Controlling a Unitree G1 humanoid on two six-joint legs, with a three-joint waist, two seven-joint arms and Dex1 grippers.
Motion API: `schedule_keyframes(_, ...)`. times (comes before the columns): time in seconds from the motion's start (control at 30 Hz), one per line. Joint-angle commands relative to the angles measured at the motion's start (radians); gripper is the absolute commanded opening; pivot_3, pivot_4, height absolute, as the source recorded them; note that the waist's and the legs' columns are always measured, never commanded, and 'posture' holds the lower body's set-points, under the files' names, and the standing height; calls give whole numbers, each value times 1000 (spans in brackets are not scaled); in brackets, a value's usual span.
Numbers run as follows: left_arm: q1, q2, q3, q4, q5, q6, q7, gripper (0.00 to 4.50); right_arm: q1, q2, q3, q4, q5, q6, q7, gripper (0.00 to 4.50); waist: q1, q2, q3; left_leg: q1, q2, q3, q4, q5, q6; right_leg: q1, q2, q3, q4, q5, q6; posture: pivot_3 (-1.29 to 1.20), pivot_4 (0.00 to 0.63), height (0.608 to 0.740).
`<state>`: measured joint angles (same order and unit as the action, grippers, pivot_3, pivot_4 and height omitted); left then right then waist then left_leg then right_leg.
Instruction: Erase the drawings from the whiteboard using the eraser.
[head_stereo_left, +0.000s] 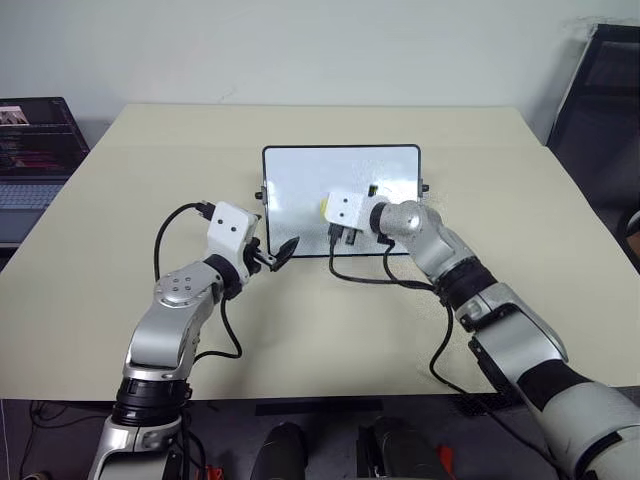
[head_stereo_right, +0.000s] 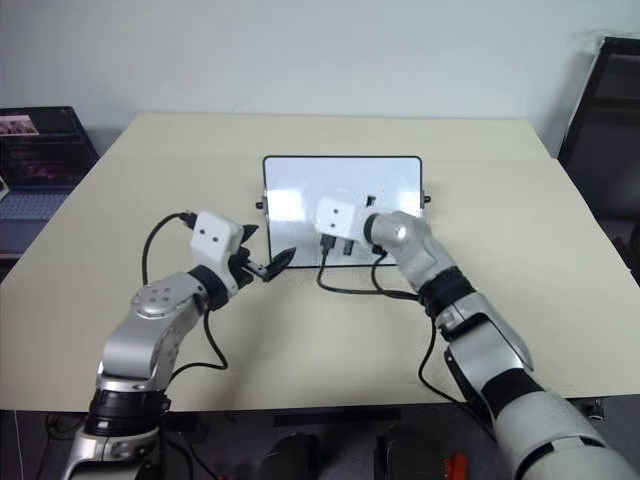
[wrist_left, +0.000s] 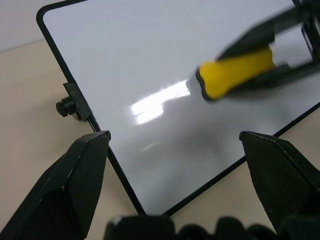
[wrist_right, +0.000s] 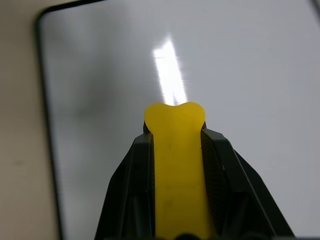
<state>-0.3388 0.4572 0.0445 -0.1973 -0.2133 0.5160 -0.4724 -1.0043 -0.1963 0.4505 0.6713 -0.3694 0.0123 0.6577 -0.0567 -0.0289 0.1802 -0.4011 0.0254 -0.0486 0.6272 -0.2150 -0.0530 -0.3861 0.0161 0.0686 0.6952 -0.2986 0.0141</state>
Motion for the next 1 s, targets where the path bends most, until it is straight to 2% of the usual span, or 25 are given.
schedule_keyframes(0.03,-21,3,-4,-41,-9,-10,-13,4500,21,-3,-46,-93,25,56,-8,960,0,0,0,0,0,0,0,0,0,0,0,0,0,0,0,0,150,740)
schedule_keyframes(0.27,-18,23,-36,-69,-50,-30,-122,4500,213,-25,-214,-473,140,291,-41,960,6,0,0,-3,0,-2,0,0,0,-1,0,-1,-2,0,0,0,150,740)
schedule_keyframes(0.4,-57,43,-85,-46,-78,-60,-244,4500,452,-18,-360,-837,217,538,-88,960,21,0,0,-8,0,-3,0,0,-1,-3,0,-5,-6,0,0,0,150,740)
schedule_keyframes(0.6,-140,48,-173,57,-84,-137,-427,4500,707,62,-468,-1144,242,787,-247,960,22,0,0,-9,0,-2,0,0,-1,-3,0,-5,-7,0,1,0,150,740)
schedule_keyframes(0.77,-238,24,-248,236,-69,-257,-589,4500,761,114,-568,-1185,231,906,-397,960,20,0,0,-8,0,0,0,0,-1,-3,1,-4,-7,-3,4,0,150,740)
schedule_keyframes(1.0,-414,-88,-328,515,-13,-401,-728,4500,656,120,-651,-1034,259,887,-512,960,22,0,0,-9,-1,2,1,0,0,-3,5,-4,-8,-3,5,0,150,740)
